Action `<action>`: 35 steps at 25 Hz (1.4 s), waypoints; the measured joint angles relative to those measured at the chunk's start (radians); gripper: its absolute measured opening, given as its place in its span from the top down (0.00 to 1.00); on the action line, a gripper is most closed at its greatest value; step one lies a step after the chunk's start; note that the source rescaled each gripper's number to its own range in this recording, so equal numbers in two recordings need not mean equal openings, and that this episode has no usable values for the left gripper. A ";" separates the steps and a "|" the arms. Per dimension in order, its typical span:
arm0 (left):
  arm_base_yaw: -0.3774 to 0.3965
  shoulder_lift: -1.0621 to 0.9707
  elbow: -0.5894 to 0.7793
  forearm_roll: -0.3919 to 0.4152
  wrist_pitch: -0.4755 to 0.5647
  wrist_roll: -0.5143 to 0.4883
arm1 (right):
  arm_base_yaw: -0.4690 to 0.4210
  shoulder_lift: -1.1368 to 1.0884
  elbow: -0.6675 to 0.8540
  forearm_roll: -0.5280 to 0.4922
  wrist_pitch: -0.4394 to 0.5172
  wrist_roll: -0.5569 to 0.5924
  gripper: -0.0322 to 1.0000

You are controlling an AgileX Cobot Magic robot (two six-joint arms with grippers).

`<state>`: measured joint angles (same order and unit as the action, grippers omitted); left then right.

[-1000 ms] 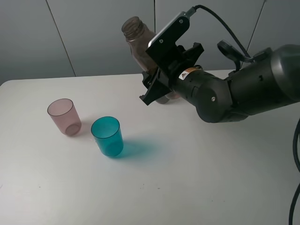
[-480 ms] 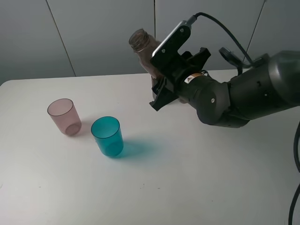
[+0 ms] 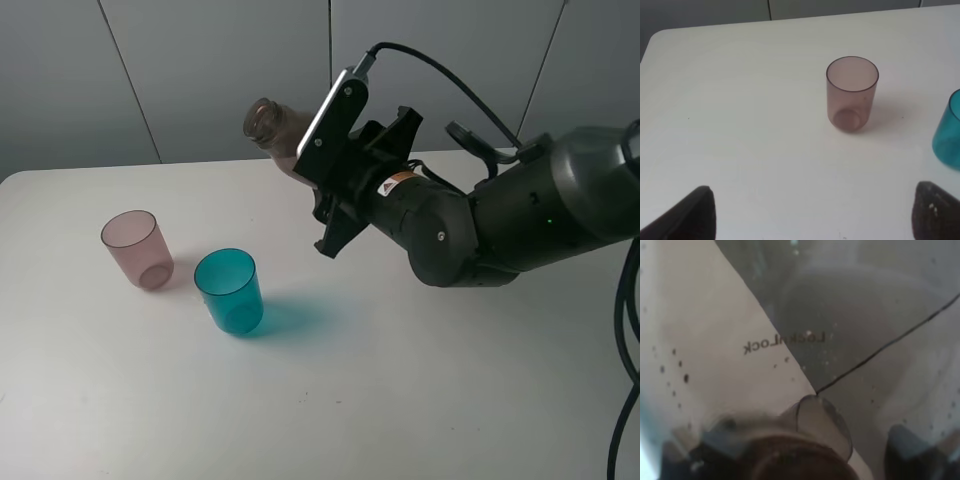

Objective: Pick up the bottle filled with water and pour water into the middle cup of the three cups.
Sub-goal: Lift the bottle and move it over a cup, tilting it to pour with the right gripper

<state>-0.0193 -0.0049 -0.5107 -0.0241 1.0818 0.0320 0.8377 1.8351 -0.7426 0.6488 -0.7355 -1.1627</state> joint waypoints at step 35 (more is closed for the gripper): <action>0.000 0.000 0.000 0.000 0.000 0.000 | 0.068 0.081 0.000 0.025 -0.103 -0.468 0.92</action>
<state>-0.0193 -0.0049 -0.5107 -0.0241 1.0818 0.0320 0.9056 1.9158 -0.7426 0.6737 -0.8388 -1.6310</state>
